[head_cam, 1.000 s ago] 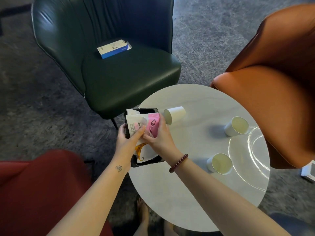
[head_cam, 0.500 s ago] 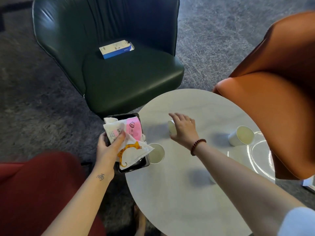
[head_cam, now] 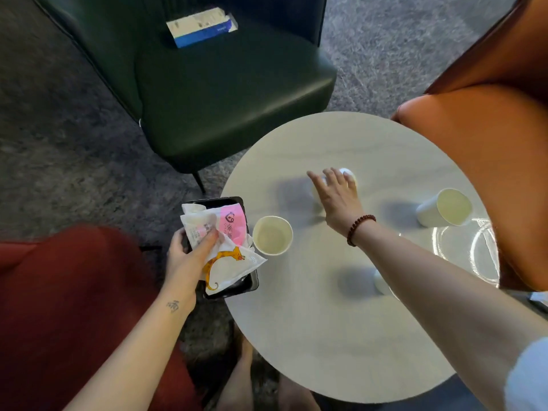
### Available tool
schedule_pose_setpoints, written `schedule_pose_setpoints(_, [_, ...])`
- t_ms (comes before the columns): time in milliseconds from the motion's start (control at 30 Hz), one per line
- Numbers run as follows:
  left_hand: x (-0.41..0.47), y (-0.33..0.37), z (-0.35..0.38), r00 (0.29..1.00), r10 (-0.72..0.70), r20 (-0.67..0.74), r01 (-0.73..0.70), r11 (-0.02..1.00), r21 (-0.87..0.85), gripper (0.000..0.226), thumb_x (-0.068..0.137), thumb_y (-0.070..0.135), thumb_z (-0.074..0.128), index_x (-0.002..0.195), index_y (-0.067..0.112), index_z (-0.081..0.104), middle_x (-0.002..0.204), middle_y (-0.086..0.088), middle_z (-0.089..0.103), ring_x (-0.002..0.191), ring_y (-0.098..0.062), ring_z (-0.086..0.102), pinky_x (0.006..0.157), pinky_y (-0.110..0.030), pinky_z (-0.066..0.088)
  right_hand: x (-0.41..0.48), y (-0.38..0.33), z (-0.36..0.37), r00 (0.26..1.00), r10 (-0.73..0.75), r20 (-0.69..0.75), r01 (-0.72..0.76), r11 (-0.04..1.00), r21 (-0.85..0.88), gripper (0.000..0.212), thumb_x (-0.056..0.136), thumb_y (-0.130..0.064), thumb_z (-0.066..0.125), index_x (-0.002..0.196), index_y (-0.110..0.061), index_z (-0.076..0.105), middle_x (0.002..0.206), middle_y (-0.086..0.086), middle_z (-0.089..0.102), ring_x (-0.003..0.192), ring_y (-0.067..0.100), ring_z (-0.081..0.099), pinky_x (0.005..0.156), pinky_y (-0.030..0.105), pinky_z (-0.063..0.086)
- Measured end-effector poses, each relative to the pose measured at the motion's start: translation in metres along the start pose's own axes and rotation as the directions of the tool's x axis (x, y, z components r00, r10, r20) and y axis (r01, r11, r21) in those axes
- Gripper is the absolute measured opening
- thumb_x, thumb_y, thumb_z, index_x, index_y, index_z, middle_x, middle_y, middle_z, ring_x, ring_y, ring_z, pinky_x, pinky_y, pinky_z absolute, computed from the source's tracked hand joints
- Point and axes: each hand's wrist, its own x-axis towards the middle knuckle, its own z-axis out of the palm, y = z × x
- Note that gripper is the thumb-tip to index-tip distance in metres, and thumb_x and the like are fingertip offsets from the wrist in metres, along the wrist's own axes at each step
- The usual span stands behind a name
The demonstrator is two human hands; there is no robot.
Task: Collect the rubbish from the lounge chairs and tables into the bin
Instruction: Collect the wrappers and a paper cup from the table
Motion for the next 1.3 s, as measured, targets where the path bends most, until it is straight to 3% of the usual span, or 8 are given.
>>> schedule_pose_setpoints(133, [-0.001, -0.004, 0.007, 1.000, -0.001, 0.023, 0.001, 1.000, 0.004, 0.034, 0.077, 0.030, 0.071, 0.106, 0.025, 0.055, 0.096, 0.002, 0.067, 0.079, -0.012, 0.066, 0.049, -0.023, 0.050, -0.008, 0.010, 0.001, 0.997, 0.039, -0.061, -0.039, 0.999, 0.012, 0.073, 0.071, 0.009, 0.054, 0.136, -0.012, 0.026, 0.134, 0.016, 0.035, 0.132, 0.029, 0.024, 0.112, 0.039, 0.008])
schedule_pose_setpoints(233, [-0.002, -0.006, 0.016, 0.999, 0.005, 0.045, -0.006, 1.000, 0.013, 0.036, 0.077, 0.030, 0.071, 0.108, 0.025, 0.054, 0.098, 0.002, 0.067, 0.081, -0.012, 0.066, 0.049, -0.022, 0.050, -0.017, 0.016, -0.010, 0.978, 0.131, -0.164, -0.087, 0.964, 0.252, 0.066, 0.069, 0.003, 0.060, 0.130, -0.008, 0.036, 0.129, 0.016, 0.042, 0.122, 0.032, 0.036, 0.103, 0.036, 0.023])
schedule_pose_setpoints(333, [-0.003, -0.006, 0.031, 0.997, 0.006, 0.081, -0.007, 1.000, 0.010, 0.038, 0.076, 0.032, 0.071, 0.109, 0.026, 0.053, 0.098, 0.003, 0.067, 0.082, -0.011, 0.066, 0.047, -0.019, 0.050, -0.035, 0.009, -0.031, 0.924, 0.267, -0.275, -0.027, 0.760, 0.649, 0.069, 0.063, -0.004, 0.071, 0.124, -0.003, 0.041, 0.120, 0.018, 0.044, 0.109, 0.029, 0.043, 0.092, 0.025, 0.035])
schedule_pose_setpoints(433, [-0.005, -0.006, 0.052, 0.990, -0.010, 0.143, 0.008, 1.000, 0.013, 0.043, 0.077, 0.031, 0.071, 0.115, 0.025, 0.052, 0.100, 0.005, 0.066, 0.085, -0.011, 0.066, 0.053, -0.019, 0.051, -0.061, -0.001, -0.046, 0.874, 0.341, -0.347, 0.066, 0.623, 0.779, 0.070, 0.062, -0.009, 0.077, 0.121, -0.003, 0.040, 0.113, 0.007, 0.041, 0.102, 0.015, 0.041, 0.086, 0.002, 0.029])
schedule_pose_setpoints(600, [-0.010, -0.009, 0.086, 0.974, -0.023, 0.225, 0.008, 0.998, 0.067, 0.045, 0.077, 0.034, 0.070, 0.116, 0.028, 0.049, 0.099, 0.006, 0.065, 0.085, -0.011, 0.065, 0.057, -0.023, 0.049, -0.096, -0.004, -0.054, 0.884, 0.389, -0.260, 0.046, 0.480, 0.876, 0.070, 0.068, -0.013, 0.077, 0.124, -0.009, 0.035, 0.120, 0.006, 0.043, 0.109, 0.016, 0.044, 0.094, 0.023, 0.039])
schedule_pose_setpoints(867, [0.001, -0.006, 0.080, 0.983, -0.024, 0.184, 0.008, 0.996, 0.087, 0.041, 0.077, 0.033, 0.071, 0.111, 0.028, 0.050, 0.098, 0.006, 0.064, 0.086, -0.012, 0.064, 0.061, -0.027, 0.050, -0.103, -0.010, -0.032, 0.909, 0.372, -0.187, -0.037, 0.520, 0.853, 0.072, 0.070, -0.017, 0.075, 0.129, -0.008, 0.036, 0.117, 0.004, 0.041, 0.108, 0.008, 0.039, 0.089, 0.000, 0.025])
schedule_pose_setpoints(1100, [0.011, -0.003, 0.058, 0.991, -0.001, 0.136, -0.012, 0.995, 0.097, 0.047, 0.074, 0.033, 0.073, 0.115, 0.025, 0.051, 0.098, 0.008, 0.063, 0.086, -0.009, 0.063, 0.059, -0.022, 0.048, -0.092, -0.022, -0.005, 0.950, 0.306, -0.064, -0.149, 0.623, 0.768, 0.077, 0.074, -0.024, 0.072, 0.136, -0.006, 0.029, 0.132, 0.011, 0.041, 0.122, 0.022, 0.040, 0.104, 0.031, 0.033])
schedule_pose_setpoints(1300, [0.008, -0.006, 0.061, 0.985, 0.012, 0.170, -0.031, 0.994, 0.108, 0.038, 0.076, 0.033, 0.072, 0.108, 0.028, 0.052, 0.099, 0.006, 0.065, 0.087, -0.010, 0.064, 0.060, -0.024, 0.049, -0.088, -0.024, 0.009, 0.944, 0.326, -0.049, -0.177, 0.628, 0.757, 0.078, 0.074, -0.026, 0.073, 0.136, -0.006, 0.030, 0.135, 0.012, 0.040, 0.122, 0.025, 0.041, 0.102, 0.035, 0.035])
